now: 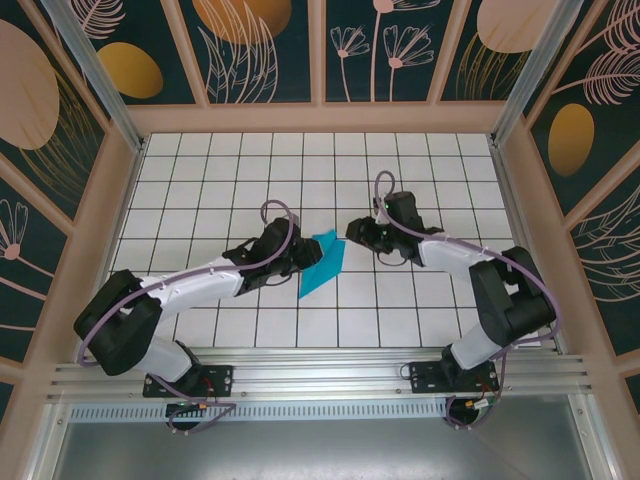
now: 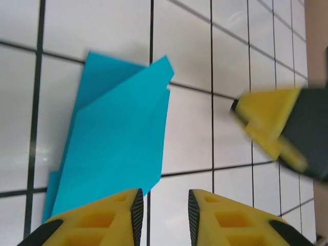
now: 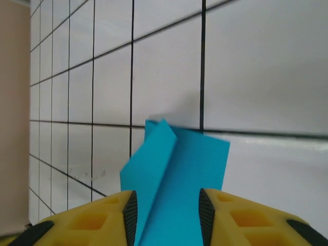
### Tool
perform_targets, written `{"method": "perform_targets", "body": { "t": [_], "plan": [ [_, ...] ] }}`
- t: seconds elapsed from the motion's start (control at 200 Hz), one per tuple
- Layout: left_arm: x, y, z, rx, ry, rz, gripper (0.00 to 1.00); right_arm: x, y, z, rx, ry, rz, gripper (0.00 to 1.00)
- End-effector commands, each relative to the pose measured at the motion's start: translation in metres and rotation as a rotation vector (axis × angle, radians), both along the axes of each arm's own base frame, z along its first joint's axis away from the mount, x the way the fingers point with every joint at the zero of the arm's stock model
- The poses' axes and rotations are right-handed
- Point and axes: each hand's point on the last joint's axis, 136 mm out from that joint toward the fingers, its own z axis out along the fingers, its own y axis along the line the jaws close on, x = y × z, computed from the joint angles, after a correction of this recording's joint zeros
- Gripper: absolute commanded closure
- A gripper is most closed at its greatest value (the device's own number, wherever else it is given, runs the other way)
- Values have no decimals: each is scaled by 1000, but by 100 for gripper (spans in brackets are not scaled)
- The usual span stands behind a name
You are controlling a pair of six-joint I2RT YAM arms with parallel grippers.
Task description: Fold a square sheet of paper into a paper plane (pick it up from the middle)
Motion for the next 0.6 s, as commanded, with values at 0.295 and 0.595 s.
{"method": "perform_targets", "body": {
  "t": [0.295,0.595],
  "plan": [
    [-2,40,-58,345,78,-8,62,-49,18,-27,82,137,36,51],
    [-3,36,-78,364,117,-32,62,-46,28,-42,74,199,20,54]
  ]
}}
